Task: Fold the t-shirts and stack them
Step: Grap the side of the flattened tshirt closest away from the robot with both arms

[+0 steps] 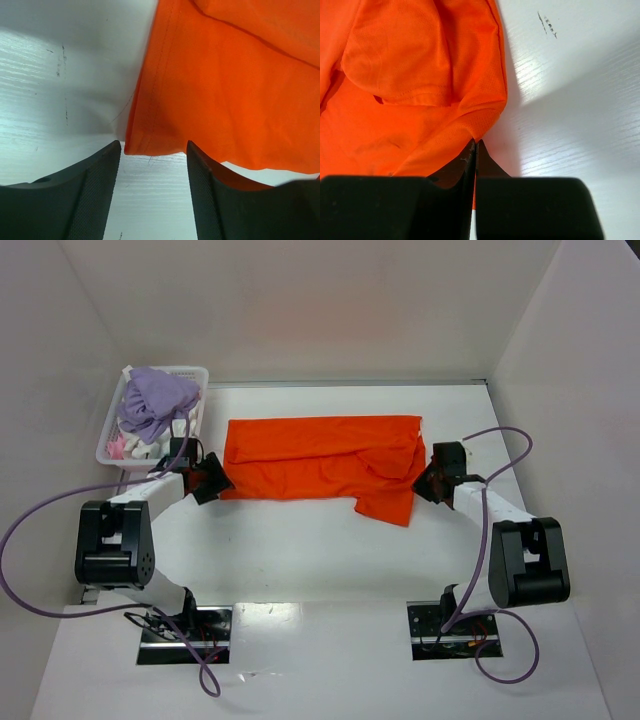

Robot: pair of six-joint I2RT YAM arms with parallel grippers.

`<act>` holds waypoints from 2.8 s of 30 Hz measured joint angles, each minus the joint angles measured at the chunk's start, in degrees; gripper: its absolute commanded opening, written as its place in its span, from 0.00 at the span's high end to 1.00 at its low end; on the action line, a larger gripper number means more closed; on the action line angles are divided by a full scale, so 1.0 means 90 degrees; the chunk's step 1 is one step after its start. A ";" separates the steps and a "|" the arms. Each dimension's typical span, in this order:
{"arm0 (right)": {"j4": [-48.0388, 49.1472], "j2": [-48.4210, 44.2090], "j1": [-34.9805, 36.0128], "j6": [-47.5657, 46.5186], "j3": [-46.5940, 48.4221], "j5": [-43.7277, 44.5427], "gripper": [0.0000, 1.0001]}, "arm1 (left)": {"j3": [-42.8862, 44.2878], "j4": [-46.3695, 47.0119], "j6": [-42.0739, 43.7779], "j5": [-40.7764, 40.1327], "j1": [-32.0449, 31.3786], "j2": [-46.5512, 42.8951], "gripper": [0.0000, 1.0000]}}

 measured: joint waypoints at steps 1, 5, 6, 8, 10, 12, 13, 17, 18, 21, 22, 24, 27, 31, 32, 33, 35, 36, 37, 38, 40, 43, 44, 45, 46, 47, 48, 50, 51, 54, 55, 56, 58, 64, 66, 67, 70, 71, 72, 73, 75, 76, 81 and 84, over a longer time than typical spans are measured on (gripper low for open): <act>-0.0002 0.0000 -0.0012 -0.0002 0.0000 0.0012 1.00 | 0.0000 0.0015 0.0000 -0.0017 0.0000 0.0017 0.41; 0.0000 0.0000 -0.0022 -0.0019 0.0000 0.0005 1.00 | 0.0000 0.0027 -0.0012 -0.0063 0.0000 0.0063 0.49; 0.0000 0.0000 -0.0022 -0.0034 0.0000 0.0002 1.00 | 0.0000 0.0049 -0.0012 -0.0080 0.0000 0.0075 0.51; 0.0000 0.0000 -0.0022 -0.0046 0.0000 -0.0010 1.00 | 0.0000 0.0083 -0.0019 -0.0107 0.0000 0.0117 0.52; 0.0000 0.0000 -0.0022 -0.0058 0.0000 -0.0007 1.00 | 0.0000 0.0107 -0.0022 -0.0117 0.0000 0.0158 0.56; 0.0000 0.0000 -0.0022 -0.0061 0.0000 -0.0002 1.00 | 0.0000 0.0109 -0.0027 -0.0134 0.0000 0.0177 0.58; 0.0000 0.0000 -0.0022 -0.0061 0.0000 0.0000 1.00 | 0.0000 0.0112 -0.0027 -0.0141 0.0000 0.0177 0.59; -0.0005 -0.0010 -0.0104 -0.0063 0.0000 0.0007 1.00 | 0.0000 0.0114 -0.0027 -0.0153 0.0000 0.0177 0.62; -0.0005 -0.0027 -0.0153 -0.0063 0.0000 0.0012 1.00 | 0.0000 0.0117 -0.0027 -0.0153 0.0000 0.0177 0.63; -0.0044 -0.0153 -0.0330 -0.0063 0.0000 0.0024 1.00 | 0.0000 0.0119 -0.0027 -0.0153 0.0000 0.0197 0.67; -0.0061 -0.0221 -0.0393 -0.0063 -0.0002 0.0041 1.00 | 0.0000 0.0121 -0.0027 -0.0153 0.0000 0.0211 0.68; -0.0070 -0.0352 -0.0486 -0.0063 -0.0002 0.0063 1.00 | 0.0000 0.0121 -0.0027 -0.0155 -0.0002 0.0236 0.73; -0.0080 -0.0459 -0.0549 -0.0063 -0.0002 0.0083 1.00 | 0.0000 0.0117 -0.0024 -0.0163 -0.0056 0.0250 0.83; -0.0146 -0.0491 -0.0559 -0.0063 -0.0027 0.0124 1.00 | 0.0022 0.0107 0.0005 -0.0248 -0.0352 0.0274 0.90; -0.0168 -0.0498 -0.0559 -0.0063 -0.0029 0.0131 1.00 | 0.0046 0.0107 0.0010 -0.0272 -0.0449 0.0296 0.86; -0.0189 -0.0508 -0.0559 -0.0063 -0.0029 0.0138 1.00 | 0.0087 0.0102 0.0022 -0.0279 -0.0546 0.0340 0.81; -0.0199 -0.0534 -0.0559 -0.0063 -0.0029 0.0153 1.00 | 0.0175 0.0083 0.0041 -0.0274 -0.0712 0.0418 0.65; -0.0202 -0.0549 -0.0559 -0.0063 -0.0029 0.0155 1.00 | 0.0216 0.0066 0.0034 -0.0277 -0.0777 0.0447 0.61; -0.0202 -0.0561 -0.0559 -0.0063 -0.0029 0.0153 1.00 | 0.0240 0.0056 0.0036 -0.0279 -0.0818 0.0452 0.58; -0.0202 -0.0566 -0.0559 -0.0063 -0.0029 0.0153 1.00 | 0.0253 0.0049 0.0029 -0.0282 -0.0848 0.0449 0.55; -0.0202 -0.0566 -0.0559 -0.0063 -0.0029 0.0153 1.00 | 0.0270 0.0039 0.0044 -0.0289 -0.0869 0.0444 0.43; -0.0209 -0.0566 -0.0559 -0.0063 -0.0032 0.0153 1.00 | 0.0270 -0.0015 0.0029 -0.0333 -0.0869 0.0442 0.40; -0.0206 -0.0566 -0.0559 -0.0063 -0.0046 0.0155 1.00 | 0.0270 -0.0024 0.0027 -0.0342 -0.0869 0.0442 0.40; -0.0211 -0.0566 -0.0559 -0.0063 -0.0068 0.0153 1.00 | 0.0270 -0.0032 0.0027 -0.0345 -0.0869 0.0442 0.40; -0.0209 -0.0566 -0.0559 -0.0063 -0.0095 0.0153 1.00 | 0.0270 -0.0039 0.0029 -0.0350 -0.0869 0.0442 0.40; -0.0223 -0.0566 -0.0559 -0.0063 -0.0114 0.0153 1.00 | 0.0270 -0.0046 0.0027 -0.0352 -0.0869 0.0442 0.40; -0.0228 -0.0566 -0.0559 -0.0063 -0.0129 0.0153 1.00 | 0.0270 -0.0058 0.0029 -0.0357 -0.0869 0.0442 0.40; -0.0236 -0.0566 -0.0559 -0.0063 -0.0131 0.0153 1.00 | 0.0267 -0.0095 0.0024 -0.0372 -0.0869 0.0408 0.40; -0.0236 -0.0566 -0.0559 -0.0063 -0.0131 0.0153 1.00 | 0.0262 -0.0138 0.0022 -0.0384 -0.0869 0.0345 0.40; -0.0236 -0.0566 -0.0559 -0.0063 -0.0134 0.0153 1.00 | 0.0255 -0.0257 0.0015 -0.0432 -0.0869 -0.0012 0.40; -0.0236 -0.0566 -0.0559 -0.0063 -0.0131 0.0153 1.00 | 0.0255 -0.0284 0.0012 -0.0444 -0.0869 -0.0175 0.39; -0.0236 -0.0566 -0.0559 -0.0063 -0.0131 0.0151 1.00 | 0.0255 -0.0291 0.0010 -0.0444 -0.0869 -0.0318 0.39; -0.0233 -0.0566 -0.0559 -0.0063 -0.0134 0.0151 1.00 | 0.0255 -0.0279 0.0005 -0.0444 -0.0869 -0.0515 0.39; -0.0233 -0.0566 -0.0559 -0.0063 -0.0134 0.0151 1.00 | 0.0214 -0.0330 0.0005 -0.0440 -0.0886 -0.0537 0.40; -0.0236 -0.0566 -0.0559 -0.0063 -0.0131 0.0151 1.00 | 0.0175 -0.0340 0.0005 -0.0442 -0.0916 -0.0510 0.40; -0.0233 -0.0566 -0.0559 -0.0063 -0.0134 0.0151 1.00 | 0.0158 -0.0338 0.0005 -0.0442 -0.0942 -0.0486 0.40; -0.0233 -0.0566 -0.0559 -0.0063 -0.0134 0.0151 1.00 | 0.0097 -0.0352 0.0002 -0.0488 -0.1098 -0.0393 0.40; -0.0233 -0.0566 -0.0559 -0.0063 -0.0134 0.0151 1.00 | 0.0083 -0.0362 0.0000 -0.0505 -0.1146 -0.0362 0.40; -0.0233 -0.0566 -0.0559 -0.0063 -0.0134 0.0151 1.00 | 0.0068 -0.0369 -0.0002 -0.0532 -0.1195 -0.0321 0.40; -0.0233 -0.0566 -0.0559 -0.0063 -0.0134 0.0151 1.00 | 0.0051 -0.0379 -0.0002 -0.0551 -0.1239 -0.0287 0.40; -0.0233 -0.0566 -0.0559 -0.0063 -0.0134 0.0148 1.00 | 0.0029 -0.0393 -0.0002 -0.0585 -0.1297 -0.0214 0.40; -0.0233 -0.0566 -0.0559 -0.0063 -0.0134 0.0151 1.00 | 0.0022 -0.0393 -0.0002 -0.0619 -0.1307 -0.0172 0.40; -0.0233 -0.0566 -0.0559 -0.0063 -0.0134 0.0151 1.00 | 0.0012 -0.0425 -0.0029 -0.0823 -0.1307 0.0000 0.40; -0.0231 -0.0566 -0.0559 -0.0063 -0.0134 0.0151 1.00 | 0.0012 -0.0430 -0.0056 -0.0906 -0.1307 0.0053 0.40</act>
